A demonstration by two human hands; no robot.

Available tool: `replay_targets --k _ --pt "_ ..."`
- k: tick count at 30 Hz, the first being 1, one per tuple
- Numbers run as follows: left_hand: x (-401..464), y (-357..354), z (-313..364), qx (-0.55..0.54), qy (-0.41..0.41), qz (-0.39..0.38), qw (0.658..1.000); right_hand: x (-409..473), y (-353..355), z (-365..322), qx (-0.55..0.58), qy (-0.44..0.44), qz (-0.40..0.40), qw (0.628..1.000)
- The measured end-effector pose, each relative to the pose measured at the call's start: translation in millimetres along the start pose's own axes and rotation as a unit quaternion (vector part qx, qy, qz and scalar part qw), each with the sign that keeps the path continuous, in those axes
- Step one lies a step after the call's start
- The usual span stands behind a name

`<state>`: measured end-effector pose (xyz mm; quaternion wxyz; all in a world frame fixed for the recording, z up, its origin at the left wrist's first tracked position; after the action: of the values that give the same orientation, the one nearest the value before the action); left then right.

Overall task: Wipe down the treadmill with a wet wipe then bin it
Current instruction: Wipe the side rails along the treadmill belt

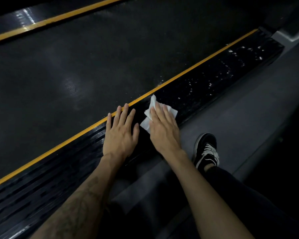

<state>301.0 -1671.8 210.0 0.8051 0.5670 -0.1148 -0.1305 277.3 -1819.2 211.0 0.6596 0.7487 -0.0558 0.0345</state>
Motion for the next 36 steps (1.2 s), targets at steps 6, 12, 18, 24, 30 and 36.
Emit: replay_targets --k 6,12,18,24,30,36 --pt "0 -1 1 0.001 -0.002 0.0 1.0 0 1 10 -0.028 -0.058 -0.032 0.997" --pt "1 0 2 -0.001 -0.003 0.004 1.0 17 0 -1 -0.01 0.012 -0.001 1.0" --pt "2 -2 0 0.007 0.004 0.002 1.0 5 0 -2 -0.008 -0.042 0.005 0.999" --pt "3 -2 0 0.008 0.002 0.008 1.0 32 -1 11 -0.009 0.009 -0.03 0.999" --pt "2 -4 -1 0.008 0.005 0.01 1.0 14 -3 -8 0.001 -0.026 -0.012 1.0" --pt "4 -3 -1 0.004 0.005 0.01 1.0 48 0 15 -0.004 -0.017 -0.067 0.998"
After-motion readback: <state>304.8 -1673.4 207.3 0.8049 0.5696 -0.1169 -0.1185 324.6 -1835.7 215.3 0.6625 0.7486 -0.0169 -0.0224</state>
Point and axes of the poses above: each hand's wrist, its own x-axis towards the middle knuckle, its own y-axis out of the back of the hand, z = x × y, the point moved 6 cm from there along x, towards the middle knuckle, and after that the axes turned 3 degrees about -x, right-handed, at the moved point
